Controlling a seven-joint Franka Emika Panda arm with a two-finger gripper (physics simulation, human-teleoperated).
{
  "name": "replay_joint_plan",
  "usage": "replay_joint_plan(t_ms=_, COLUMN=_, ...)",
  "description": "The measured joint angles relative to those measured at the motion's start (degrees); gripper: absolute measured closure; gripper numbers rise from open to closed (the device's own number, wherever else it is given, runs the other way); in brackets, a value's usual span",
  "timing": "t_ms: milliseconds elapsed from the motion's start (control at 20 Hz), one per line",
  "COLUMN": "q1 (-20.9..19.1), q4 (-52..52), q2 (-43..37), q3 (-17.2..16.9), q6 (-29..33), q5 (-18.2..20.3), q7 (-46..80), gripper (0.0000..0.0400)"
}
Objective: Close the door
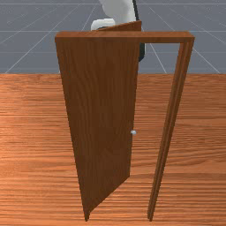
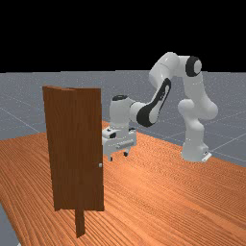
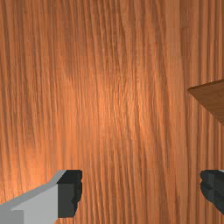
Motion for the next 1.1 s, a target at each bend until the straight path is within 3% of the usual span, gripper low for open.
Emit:
replay_joint_plan(t_ms=50, q1=-3.12, q4=5.68, q2=3.46, q3=-0.13, q6=-1.89, q5=1.64, q7=-9.67, gripper=0.0156)
replay_joint_plan(t_ms=100, q1=-9.31, q4=14.05, q2=8.49, q3=-0.95, q6=-5.02, q5=3.18, q7=-18.97, gripper=0.0252)
replay_joint_plan(t_ms=150, q1=-16.66, q4=30.42, q2=17.83, q3=-1.55, q6=-11.86, q5=4.57, q7=-27.46, gripper=0.0310)
replay_joint_plan(t_ms=200, q1=-20.41, q4=30.69, q2=18.41, q3=-3.06, q6=-11.77, q5=4.52, q7=-27.46, gripper=0.0345)
replay_joint_plan(t_ms=250, q1=-21.59, q4=30.63, q2=18.46, q3=-3.68, q6=-11.78, q5=4.50, q7=-27.46, gripper=0.0367)
replay_joint_plan(t_ms=300, q1=-22.00, q4=30.04, q2=18.17, q3=-3.75, q6=-11.10, q5=4.68, q7=-27.60, gripper=0.0223)
replay_joint_plan(t_ms=350, q1=-22.12, q4=30.73, q2=18.44, q3=-3.80, q6=-12.02, q5=4.67, q7=-27.60, gripper=0.0135)
replay_joint_plan(t_ms=450, q1=-22.12, q4=30.24, q2=18.13, q3=-3.84, q6=-11.47, q5=4.65, q7=-27.58, gripper=0.0050)
replay_joint_plan(t_ms=550, q1=-22.19, q4=30.79, q2=18.32, q3=-3.80, q6=-12.20, q5=4.71, q7=-27.63, gripper=0.0018)
replay_joint_plan(t_ms=650, q1=-22.30, q4=27.43, q2=16.72, q3=-3.39, q6=-8.25, q5=5.46, q7=-27.94, gripper=0.0007)
replay_joint_plan(t_ms=700, q1=-22.01, q4=27.79, q2=16.63, q3=-3.04, q6=-10.46, q5=3.88, q7=-30.81, gripper=0.0004)
replay_joint_plan(t_ms=800, q1=-21.93, q4=20.50, q2=12.38, q3=1.00, q6=-7.10, q5=1.32, q7=-44.92, gripper=0.0000)
replay_joint_plan(t_ms=900, q1=-18.81, q4=13.87, q2=8.39, q3=4.01, q6=-4.48, q5=-0.45, q7=-49.10, gripper=0.0000)
replay_joint_plan(t_ms=1050, q1=-10.26, q4=9.98, q2=5.75, q3=2.75, q6=-3.35, q5=-0.55, q7=-29.17, gripper=0.0000)
replay_joint_plan(t_ms=1100, q1=-9.67, q4=9.40, q2=5.40, q3=3.62, q6=-3.12, q5=-0.96, q7=-30.82, gripper=0.0000)
